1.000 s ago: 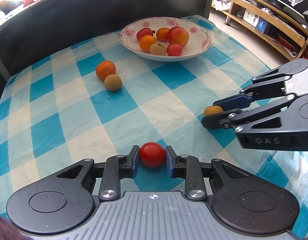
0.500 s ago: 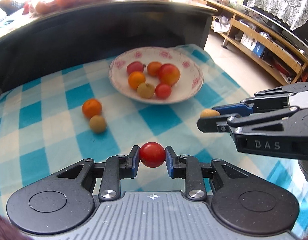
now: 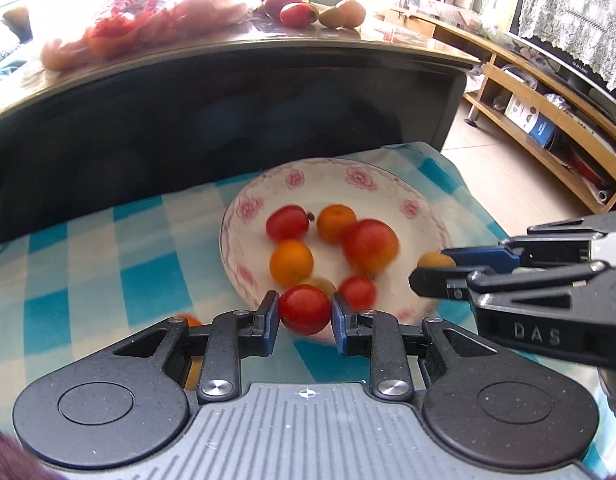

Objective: Organize fruits
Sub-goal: 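Drop both fruits into the white bowl by opening both tools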

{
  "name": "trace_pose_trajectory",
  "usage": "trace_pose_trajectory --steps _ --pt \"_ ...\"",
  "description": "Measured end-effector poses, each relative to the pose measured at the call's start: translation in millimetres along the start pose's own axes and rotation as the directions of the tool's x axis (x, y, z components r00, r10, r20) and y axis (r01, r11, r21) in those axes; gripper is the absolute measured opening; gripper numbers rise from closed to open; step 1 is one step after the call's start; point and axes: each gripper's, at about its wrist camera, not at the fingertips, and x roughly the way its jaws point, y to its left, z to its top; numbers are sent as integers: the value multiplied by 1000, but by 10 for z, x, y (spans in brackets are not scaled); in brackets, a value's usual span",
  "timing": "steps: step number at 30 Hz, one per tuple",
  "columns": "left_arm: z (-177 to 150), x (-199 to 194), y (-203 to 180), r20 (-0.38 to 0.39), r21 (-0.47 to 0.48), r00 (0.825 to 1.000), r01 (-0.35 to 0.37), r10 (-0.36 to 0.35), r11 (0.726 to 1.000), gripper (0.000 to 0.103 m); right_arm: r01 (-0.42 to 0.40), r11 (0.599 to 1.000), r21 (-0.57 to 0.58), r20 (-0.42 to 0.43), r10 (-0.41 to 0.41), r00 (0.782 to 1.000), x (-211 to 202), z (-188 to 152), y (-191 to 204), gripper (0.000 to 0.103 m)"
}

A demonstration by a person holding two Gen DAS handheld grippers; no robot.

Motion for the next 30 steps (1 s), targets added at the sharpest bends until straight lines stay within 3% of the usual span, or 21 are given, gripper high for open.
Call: trace_pose_trajectory --steps 14,30 --pt "67 270 24 -19 7 1000 -5 5 1000 36 -3 1000 -11 -33 2 999 382 68 -102 28" --pt "193 -309 161 86 -10 996 -38 39 999 45 19 1000 17 67 -20 998 89 217 -97 29"
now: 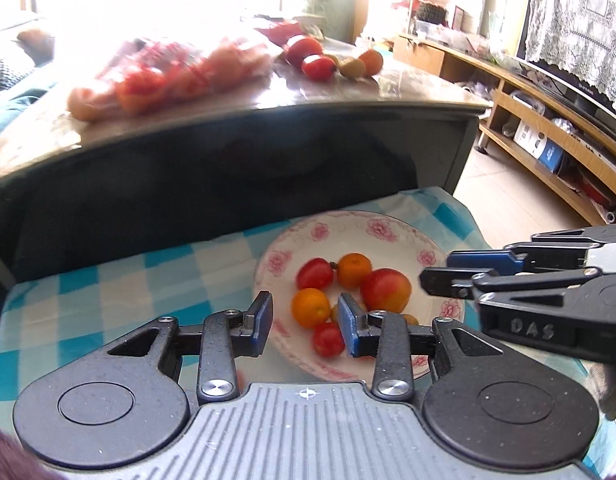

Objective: Organize fruits
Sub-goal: 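Drop both fruits into the white bowl by opening both tools, then move both open tools toward the last tangerine and longan on the cloth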

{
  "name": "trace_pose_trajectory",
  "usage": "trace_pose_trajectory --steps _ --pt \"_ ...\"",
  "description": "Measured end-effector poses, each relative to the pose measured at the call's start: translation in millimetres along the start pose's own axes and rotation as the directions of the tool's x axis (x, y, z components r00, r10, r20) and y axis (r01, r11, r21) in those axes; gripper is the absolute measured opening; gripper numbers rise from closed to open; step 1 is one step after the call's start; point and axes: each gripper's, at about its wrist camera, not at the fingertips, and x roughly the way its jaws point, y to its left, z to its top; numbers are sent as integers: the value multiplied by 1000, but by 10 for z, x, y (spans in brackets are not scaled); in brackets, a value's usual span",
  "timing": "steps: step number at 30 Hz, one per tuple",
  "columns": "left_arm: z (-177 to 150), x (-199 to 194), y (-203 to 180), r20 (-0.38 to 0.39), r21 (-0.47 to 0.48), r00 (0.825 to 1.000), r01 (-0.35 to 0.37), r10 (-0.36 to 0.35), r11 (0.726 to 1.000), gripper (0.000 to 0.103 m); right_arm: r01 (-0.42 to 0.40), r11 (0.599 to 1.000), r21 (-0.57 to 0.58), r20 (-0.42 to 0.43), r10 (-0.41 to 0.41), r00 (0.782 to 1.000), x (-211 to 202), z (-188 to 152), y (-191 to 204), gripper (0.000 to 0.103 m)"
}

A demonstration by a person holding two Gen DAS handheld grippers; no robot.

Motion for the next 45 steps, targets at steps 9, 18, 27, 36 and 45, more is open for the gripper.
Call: trace_pose_trajectory --steps 9,18,27,36,45 --pt "-268 -215 308 -29 -31 999 -43 42 999 47 -31 1000 -3 17 31 999 -222 -2 232 29" --pt "-521 -256 640 -87 -51 994 -67 62 996 47 -130 983 -127 -72 122 990 -80 -286 936 29" --pt "-657 -233 694 -138 31 988 -59 63 998 49 -133 979 -157 -133 112 985 215 -372 1210 29" --pt "-723 -248 797 -138 22 988 -70 72 997 49 -129 979 -156 -148 106 983 309 -347 1313 29" --pt "-761 -273 885 -139 6 987 -83 83 997 50 -120 980 -161 -143 97 985 344 -320 1419 29"
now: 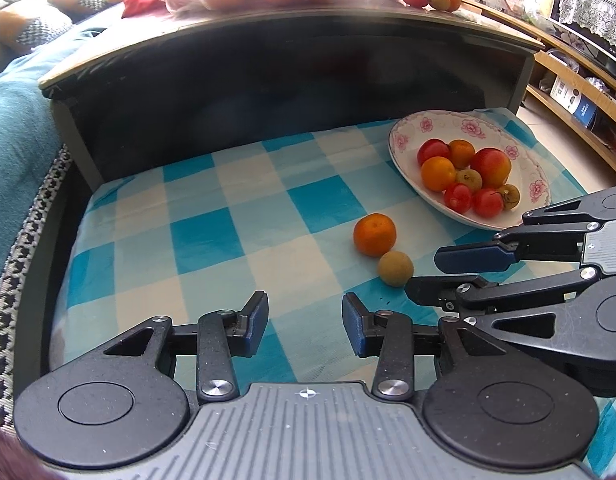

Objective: Organize fruits
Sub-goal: 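Move both open tools toward the last tangerine and longan on the cloth, then grasp the longan with the right tool while the left tool grasps the tangerine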

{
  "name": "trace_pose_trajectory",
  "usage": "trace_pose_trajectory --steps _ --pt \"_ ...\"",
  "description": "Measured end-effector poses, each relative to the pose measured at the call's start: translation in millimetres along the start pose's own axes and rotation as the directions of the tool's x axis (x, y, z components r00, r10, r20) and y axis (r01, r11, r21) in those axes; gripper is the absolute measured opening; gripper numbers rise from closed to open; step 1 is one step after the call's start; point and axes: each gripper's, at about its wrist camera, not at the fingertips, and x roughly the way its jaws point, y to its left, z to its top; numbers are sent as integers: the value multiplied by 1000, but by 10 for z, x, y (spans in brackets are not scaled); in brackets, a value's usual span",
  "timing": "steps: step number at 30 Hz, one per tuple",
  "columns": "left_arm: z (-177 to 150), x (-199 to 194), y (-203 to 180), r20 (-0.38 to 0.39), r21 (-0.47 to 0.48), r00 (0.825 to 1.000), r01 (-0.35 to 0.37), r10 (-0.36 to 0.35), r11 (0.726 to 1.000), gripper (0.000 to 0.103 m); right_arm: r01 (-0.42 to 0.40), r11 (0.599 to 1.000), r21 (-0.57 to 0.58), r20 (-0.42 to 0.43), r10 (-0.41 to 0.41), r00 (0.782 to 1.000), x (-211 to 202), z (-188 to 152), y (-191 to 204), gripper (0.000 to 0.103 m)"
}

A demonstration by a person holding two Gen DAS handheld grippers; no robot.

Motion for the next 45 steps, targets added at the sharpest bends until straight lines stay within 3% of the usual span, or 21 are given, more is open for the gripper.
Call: trace_pose_trajectory --steps 31,36,38,45 --pt "-75 -15 213 9 -63 999 34 -34 997 60 28 1000 -1 -24 -28 999 328 69 88 36" --pt "-77 16 183 2 -55 999 38 -38 998 60 41 999 11 -39 -40 998 432 92 85 36" --pt "-74 29 148 0 -45 999 43 -43 998 60 36 999 4 -38 -36 999 414 81 89 30" --pt "5 106 -16 15 -7 996 91 -91 996 62 9 1000 -15 -45 -9 999 177 -69 4 29"
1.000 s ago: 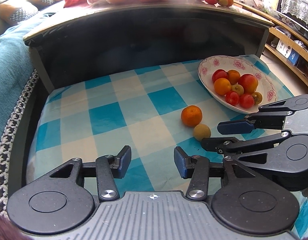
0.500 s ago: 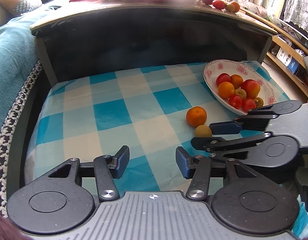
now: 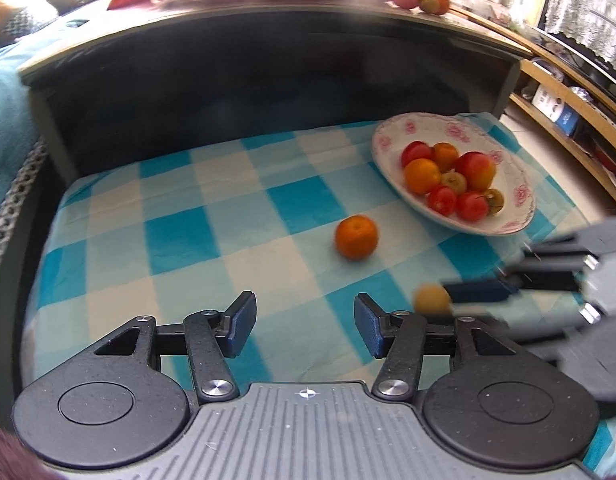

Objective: Organize fruits
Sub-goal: 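Grasp the longan with the right tool while the left tool grasps the tangerine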

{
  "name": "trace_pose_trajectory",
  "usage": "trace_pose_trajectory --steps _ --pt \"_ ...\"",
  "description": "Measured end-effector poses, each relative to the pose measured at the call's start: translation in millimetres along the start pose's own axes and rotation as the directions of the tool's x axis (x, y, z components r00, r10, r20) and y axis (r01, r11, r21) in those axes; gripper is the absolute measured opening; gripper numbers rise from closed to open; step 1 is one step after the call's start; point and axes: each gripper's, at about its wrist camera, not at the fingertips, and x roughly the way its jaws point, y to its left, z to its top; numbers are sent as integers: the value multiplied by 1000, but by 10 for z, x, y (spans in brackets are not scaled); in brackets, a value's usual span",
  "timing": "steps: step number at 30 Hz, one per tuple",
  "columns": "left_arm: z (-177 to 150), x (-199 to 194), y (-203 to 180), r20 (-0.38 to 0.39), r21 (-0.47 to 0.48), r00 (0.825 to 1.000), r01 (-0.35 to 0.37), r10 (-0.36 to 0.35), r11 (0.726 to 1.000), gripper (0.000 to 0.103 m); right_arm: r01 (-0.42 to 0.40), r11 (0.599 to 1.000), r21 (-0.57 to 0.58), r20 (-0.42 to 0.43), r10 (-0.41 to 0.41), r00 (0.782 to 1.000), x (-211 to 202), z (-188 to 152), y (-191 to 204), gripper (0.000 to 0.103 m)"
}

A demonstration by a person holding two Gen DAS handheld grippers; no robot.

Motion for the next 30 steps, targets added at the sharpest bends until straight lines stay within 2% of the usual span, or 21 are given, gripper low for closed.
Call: trace_pose_trajectory --steps 7,12,17,22,25,30 --pt "182 279 -209 11 6 999 36 -36 999 63 -30 999 -44 -50 28 998 -421 -363 -92 29" --pt "301 444 -396 10 60 1000 18 -19 998 64 -69 996 52 -53 71 996 -642 -559 -324 29" --pt "385 598 -461 -1 73 1000 5 -5 997 64 -89 993 81 -36 92 995 -678 -541 -415 29" --pt "344 683 -470 -21 55 1000 -15 16 998 55 -98 993 71 -13 100 995 -724 -490 -428 29" --pt "362 682 -449 -15 35 1000 -9 9 999 43 -94 992 86 -19 96 995 -716 -488 -452 28" --pt "361 669 -472 -24 55 1000 -3 4 998 41 -83 992 98 -32 86 996 -700 -499 -467 29"
